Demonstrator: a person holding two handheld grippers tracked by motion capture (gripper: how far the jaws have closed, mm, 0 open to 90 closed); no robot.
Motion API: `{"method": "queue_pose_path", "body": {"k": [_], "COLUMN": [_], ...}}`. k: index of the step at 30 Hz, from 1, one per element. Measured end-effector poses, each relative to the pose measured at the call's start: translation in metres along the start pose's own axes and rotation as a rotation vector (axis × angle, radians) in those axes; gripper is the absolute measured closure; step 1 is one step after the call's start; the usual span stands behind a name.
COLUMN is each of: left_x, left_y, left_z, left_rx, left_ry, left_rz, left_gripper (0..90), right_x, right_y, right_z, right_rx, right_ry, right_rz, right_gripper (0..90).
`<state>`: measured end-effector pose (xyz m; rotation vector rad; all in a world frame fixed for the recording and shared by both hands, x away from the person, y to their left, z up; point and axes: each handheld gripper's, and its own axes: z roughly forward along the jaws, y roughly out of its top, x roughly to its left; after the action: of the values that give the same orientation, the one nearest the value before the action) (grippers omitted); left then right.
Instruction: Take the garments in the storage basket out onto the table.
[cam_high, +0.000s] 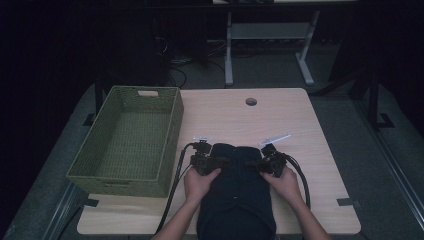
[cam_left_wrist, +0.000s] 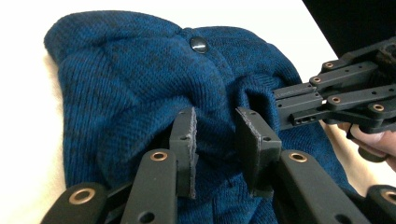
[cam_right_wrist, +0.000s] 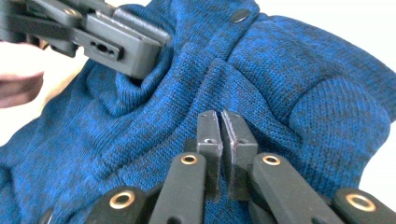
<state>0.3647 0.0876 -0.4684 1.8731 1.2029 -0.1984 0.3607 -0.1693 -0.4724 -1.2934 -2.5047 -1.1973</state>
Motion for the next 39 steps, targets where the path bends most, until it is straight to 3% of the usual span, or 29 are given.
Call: {"method": "queue_pose_path", "body": {"k": [2,6,9,10,12,14,16,20,25,39], "left_x": [-0.006,-0.01,-0.009,-0.009,-0.007,-0.002,0.002,-0.003,-0.007,-0.013], "left_y": [0.0,0.004,0.005,0.003,0.002,-0.002,-0.006,-0.01,-0.019,-0.021], "left_z": [-0.005,-0.014,-0.02,-0.02,-0.019,-0.015,-0.012,-0.014,-0.016,-0.007], "left_rx": [-0.021,-0.057,-0.053,-0.04,-0.021,0.005,0.01,0.012,0.023,0.045], "left_ry": [0.004,-0.012,-0.004,0.005,0.015,0.01,-0.001,0.013,-0.002,-0.024], "left_rz": [0.025,0.036,0.039,0.047,0.046,0.017,-0.004,0.013,0.023,0.052], "left_gripper": [65.2,64.8,64.9,65.4,65.5,65.4,64.1,63.9,64.4,65.4], "right_x": [0.002,0.009,0.015,0.016,0.017,0.015,0.009,0.011,0.011,0.016], "right_y": [0.001,0.003,0.003,0.001,0.0,-0.005,-0.011,-0.014,-0.019,-0.034], "right_z": [-0.006,-0.014,-0.015,-0.013,-0.011,-0.003,-0.001,-0.005,-0.01,-0.019], "right_rx": [-0.006,-0.042,-0.038,-0.035,-0.022,0.03,0.009,0.014,0.014,0.01], "right_ry": [0.014,0.054,0.061,0.089,0.086,0.064,0.086,0.059,0.053,0.058], "right_rz": [-0.02,-0.04,-0.06,-0.071,-0.07,-0.078,-0.06,-0.09,-0.098,-0.064], "right_gripper": [76.6,75.8,76.1,76.9,76.8,76.8,78.3,79.8,80.1,79.8]}}
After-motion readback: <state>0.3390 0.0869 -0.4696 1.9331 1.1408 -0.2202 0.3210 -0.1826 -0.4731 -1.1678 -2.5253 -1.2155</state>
